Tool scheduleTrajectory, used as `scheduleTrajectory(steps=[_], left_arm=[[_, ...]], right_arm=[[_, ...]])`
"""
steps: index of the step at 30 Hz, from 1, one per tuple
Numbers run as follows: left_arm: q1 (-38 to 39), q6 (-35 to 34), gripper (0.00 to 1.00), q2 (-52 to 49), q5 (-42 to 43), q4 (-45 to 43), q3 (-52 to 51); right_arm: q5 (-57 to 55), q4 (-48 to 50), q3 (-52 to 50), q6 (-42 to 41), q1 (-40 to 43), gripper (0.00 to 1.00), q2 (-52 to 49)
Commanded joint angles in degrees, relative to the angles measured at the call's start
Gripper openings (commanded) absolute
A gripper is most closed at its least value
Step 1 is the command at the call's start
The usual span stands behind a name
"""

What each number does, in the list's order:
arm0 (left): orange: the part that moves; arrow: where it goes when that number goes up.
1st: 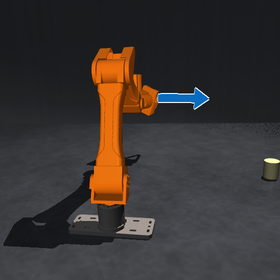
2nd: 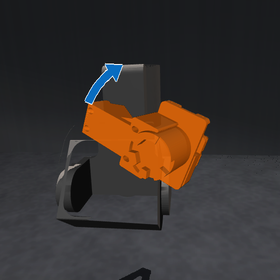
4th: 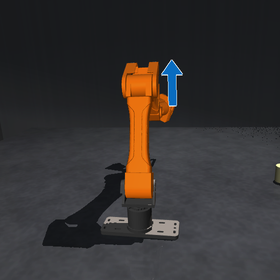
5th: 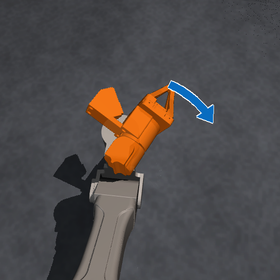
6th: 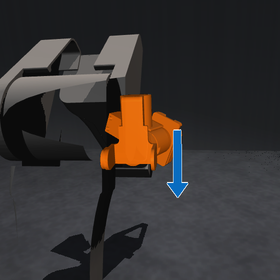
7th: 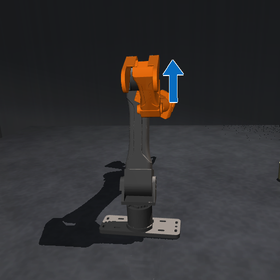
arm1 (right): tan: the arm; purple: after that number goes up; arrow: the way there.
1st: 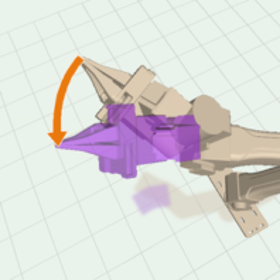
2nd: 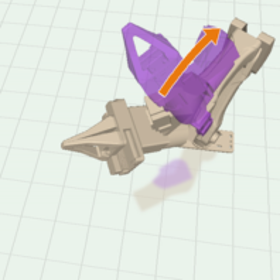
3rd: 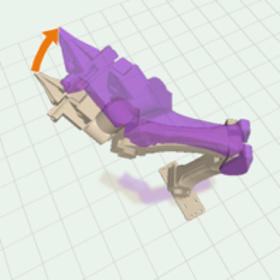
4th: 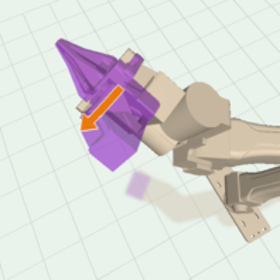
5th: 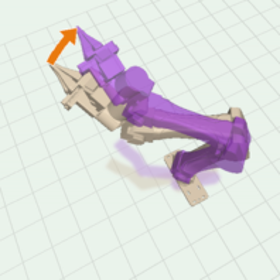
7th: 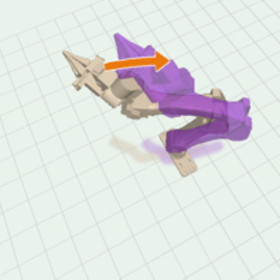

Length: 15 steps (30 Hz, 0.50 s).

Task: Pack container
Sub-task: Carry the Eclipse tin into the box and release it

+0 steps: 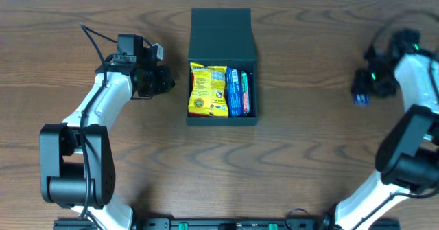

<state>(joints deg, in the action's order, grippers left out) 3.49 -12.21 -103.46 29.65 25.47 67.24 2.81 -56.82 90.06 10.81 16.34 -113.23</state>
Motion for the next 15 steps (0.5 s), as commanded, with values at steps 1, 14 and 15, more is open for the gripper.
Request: scheduleTrajectory(steps=[1, 14, 15], left_arm=[[-0.1, -0.3, 0.06, -0.7, 0.2, 0.1, 1.2], [-0.1, -0.2, 0.06, -0.7, 0.2, 0.2, 1.2], [-0.1, -0.2, 0.06, -0.7, 0.2, 0.2, 1.2]], right_arm=[[1.7, -1.3, 6.4, -6.2, -8.7, 0.01, 1.1], [-3.1, 2.8, 10.0, -36.0, -40.0, 0.02, -0.4], [-4.0, 2.8, 10.0, -38.0, -41.5, 0.02, -0.4]])
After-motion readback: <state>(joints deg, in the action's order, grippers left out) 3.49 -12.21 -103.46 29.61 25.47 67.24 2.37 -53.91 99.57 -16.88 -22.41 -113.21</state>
